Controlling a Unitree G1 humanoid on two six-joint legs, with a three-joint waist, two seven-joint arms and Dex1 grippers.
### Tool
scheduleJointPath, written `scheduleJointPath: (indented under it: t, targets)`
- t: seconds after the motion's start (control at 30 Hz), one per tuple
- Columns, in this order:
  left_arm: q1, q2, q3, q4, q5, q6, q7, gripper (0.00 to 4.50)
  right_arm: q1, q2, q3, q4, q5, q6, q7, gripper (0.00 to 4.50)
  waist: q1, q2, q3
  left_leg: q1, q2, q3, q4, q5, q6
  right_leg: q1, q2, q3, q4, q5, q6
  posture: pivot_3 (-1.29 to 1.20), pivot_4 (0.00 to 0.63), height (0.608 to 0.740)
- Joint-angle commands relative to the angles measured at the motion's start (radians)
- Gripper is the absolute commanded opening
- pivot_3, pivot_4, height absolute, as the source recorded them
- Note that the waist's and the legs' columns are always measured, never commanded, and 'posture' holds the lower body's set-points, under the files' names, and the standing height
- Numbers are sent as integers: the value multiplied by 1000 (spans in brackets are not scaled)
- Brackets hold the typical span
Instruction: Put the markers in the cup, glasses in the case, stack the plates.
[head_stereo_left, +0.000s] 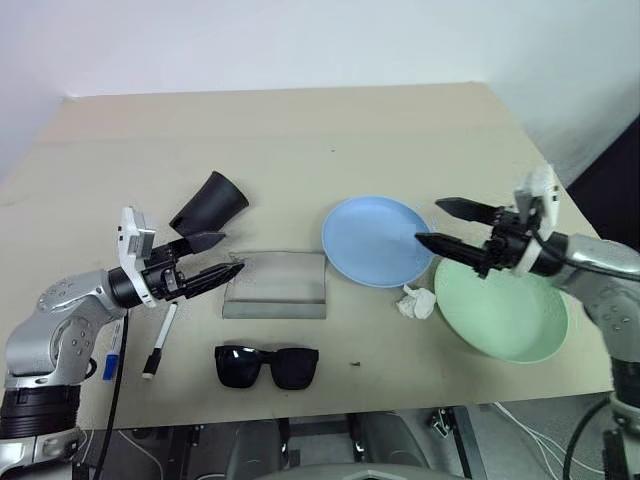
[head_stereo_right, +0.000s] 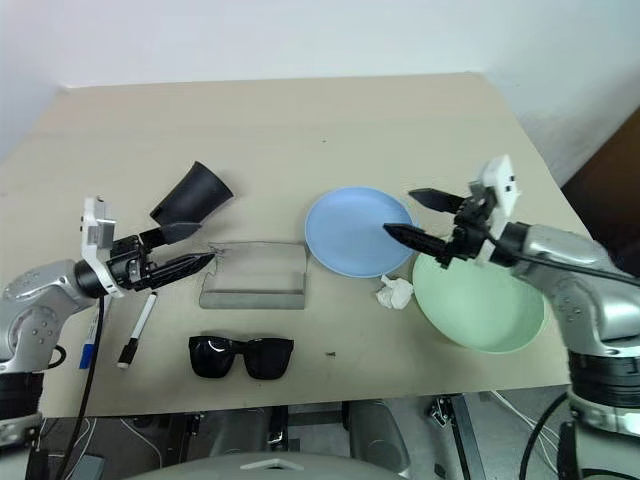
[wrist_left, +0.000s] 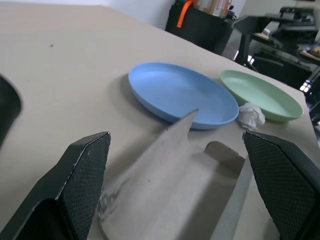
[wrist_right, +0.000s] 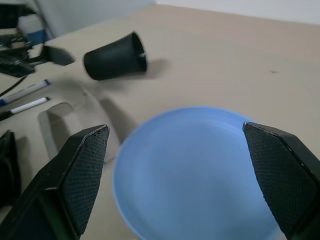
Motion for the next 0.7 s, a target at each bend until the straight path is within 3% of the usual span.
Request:
scheduleJointPath:
  t: [0.03,0.37,0.5,0.7]
  targets:
    - [-5,3,29,-38,-21,-11,0,4445,11,-41,-50,-6,19,52,-13,4500,0,0,0,0,0,0,0,0,0,0,0,0,0,0,0,0,150,735]
    - [-126,-26,39,33,38,-110,69,4445,-18,-22,-28,-9,0,43,-24,4500,-1,-1,0,0,0,1,1,0,0,0,2,0,0,1,2,0,150,735]
    - [-209,15,-35,120,208,-195,113,4445,-18,-5,-11,-15,-12,37,-38,4500,0,-1,0,0,0,1,0,0,0,0,2,0,0,2,2,0,150,735]
    - [-338,65,-107,205,298,-177,106,4445,6,10,-9,-30,-28,19,-48,4500,0,-1,0,-3,0,1,0,0,0,-1,2,0,-2,2,4,0,150,735]
